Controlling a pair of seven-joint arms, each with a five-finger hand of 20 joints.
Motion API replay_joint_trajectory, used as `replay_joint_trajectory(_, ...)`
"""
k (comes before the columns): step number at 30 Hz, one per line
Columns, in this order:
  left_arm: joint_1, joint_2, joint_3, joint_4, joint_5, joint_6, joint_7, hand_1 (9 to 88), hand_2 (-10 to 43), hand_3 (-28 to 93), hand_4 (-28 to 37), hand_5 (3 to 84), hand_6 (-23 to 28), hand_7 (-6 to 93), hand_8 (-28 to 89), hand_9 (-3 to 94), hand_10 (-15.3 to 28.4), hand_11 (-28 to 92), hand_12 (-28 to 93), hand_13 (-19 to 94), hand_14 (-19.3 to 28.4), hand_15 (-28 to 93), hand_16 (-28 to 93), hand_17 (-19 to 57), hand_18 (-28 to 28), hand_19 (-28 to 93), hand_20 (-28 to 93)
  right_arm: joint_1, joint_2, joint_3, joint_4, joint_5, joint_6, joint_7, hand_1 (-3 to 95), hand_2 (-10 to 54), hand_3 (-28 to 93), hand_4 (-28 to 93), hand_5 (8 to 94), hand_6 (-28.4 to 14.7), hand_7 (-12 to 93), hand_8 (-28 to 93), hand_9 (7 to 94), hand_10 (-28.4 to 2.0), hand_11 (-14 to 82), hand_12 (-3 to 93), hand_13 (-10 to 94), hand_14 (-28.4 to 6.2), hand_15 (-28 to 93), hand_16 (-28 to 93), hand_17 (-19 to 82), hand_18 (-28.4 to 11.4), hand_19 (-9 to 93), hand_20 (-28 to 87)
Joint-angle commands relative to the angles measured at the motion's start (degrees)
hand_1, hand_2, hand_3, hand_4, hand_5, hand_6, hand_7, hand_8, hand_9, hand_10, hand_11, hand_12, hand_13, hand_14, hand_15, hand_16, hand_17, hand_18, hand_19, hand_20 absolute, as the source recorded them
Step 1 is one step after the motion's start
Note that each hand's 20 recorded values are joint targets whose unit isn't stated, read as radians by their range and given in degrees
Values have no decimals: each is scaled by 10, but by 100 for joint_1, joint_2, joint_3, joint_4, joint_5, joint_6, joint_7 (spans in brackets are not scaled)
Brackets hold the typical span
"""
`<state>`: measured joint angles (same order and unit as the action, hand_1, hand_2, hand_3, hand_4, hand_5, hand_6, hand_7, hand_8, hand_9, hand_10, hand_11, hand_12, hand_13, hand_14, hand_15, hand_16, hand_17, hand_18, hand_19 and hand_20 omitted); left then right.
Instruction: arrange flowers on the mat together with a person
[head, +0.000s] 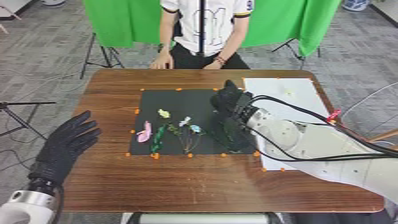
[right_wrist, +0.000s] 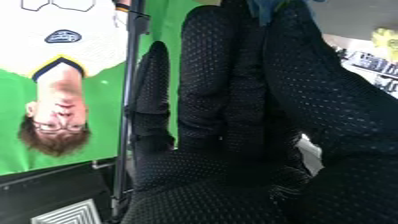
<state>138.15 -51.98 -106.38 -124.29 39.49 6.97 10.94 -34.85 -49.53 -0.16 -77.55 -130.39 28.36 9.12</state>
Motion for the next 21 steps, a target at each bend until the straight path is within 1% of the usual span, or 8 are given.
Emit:
replay_joint_trajectory(1,25,-42,7,56,6,-55,-109,260,-7,710,-183,291,24,220,-106,263,119,241,176,220,146,342,6,-80,215,470,77,3,149,-55,-360,-117,-80,-179,441,-95,799,-283,685,78,443,-91,826,-32,107,441,680,-13,511,390,240,-141,665,416)
replay_joint_trajectory(2,47,-4,15,54,-23,-37,-81,260,-6,709,-183,291,24,221,-106,263,119,241,176,220,147,343,5,-80,215,470,77,3,161,-74,-391,-148,-138,-162,440,-95,799,-283,684,77,443,-91,824,-31,107,440,678,-11,513,387,239,-141,664,416)
replay_joint_trajectory(6,32,-14,10,56,-4,-64,-110,260,-7,711,-185,292,24,223,-107,263,119,245,175,220,148,347,4,-80,215,472,77,-29,247,-75,-514,-150,-459,-57,428,-95,794,-283,665,72,445,-94,801,-30,112,436,664,-13,519,375,232,-142,659,414)
replay_joint_trajectory(9,44,-20,-7,52,4,-69,-114,260,-8,712,-186,292,24,226,-109,263,119,250,174,220,149,351,1,-80,216,474,76,-71,242,5,-445,-150,-530,-83,408,-95,794,-283,629,66,453,-107,744,-42,186,371,638,-22,546,335,222,-142,654,410)
replay_joint_trajectory(13,36,-36,-15,58,11,-86,-153,260,-7,712,-187,292,23,229,-111,263,119,253,171,220,148,353,-1,-80,215,474,74,-194,238,237,-411,-141,-538,-68,368,-95,832,-283,595,59,392,-104,662,-62,284,267,605,-36,588,259,213,-147,657,408)
replay_joint_trajectory(14,42,7,-1,63,-14,-65,-118,260,-7,711,-187,292,24,229,-112,263,118,253,170,220,148,353,-2,-79,215,474,74,-207,258,286,-443,-132,-570,-62,357,-95,845,-283,585,58,375,-112,643,-66,294,253,595,-36,592,255,212,-147,658,408)
replay_joint_trajectory(17,44,-13,-10,55,1,-79,-132,260,-8,713,-187,292,24,229,-112,263,119,254,169,220,149,354,-2,-80,215,474,74,-371,368,591,-623,-159,-716,-124,335,-95,873,-283,569,56,353,-200,614,-73,302,239,580,-40,603,244,206,-148,658,404)
replay_joint_trajectory(21,48,-31,-25,52,4,-75,-125,259,-8,713,-187,292,24,229,-112,263,119,254,168,219,149,355,-3,-80,215,475,73,-852,617,1367,-1055,-36,-1029,-266,289,-95,880,-283,516,37,341,-204,568,-80,301,233,549,-49,612,240,189,-155,652,404)
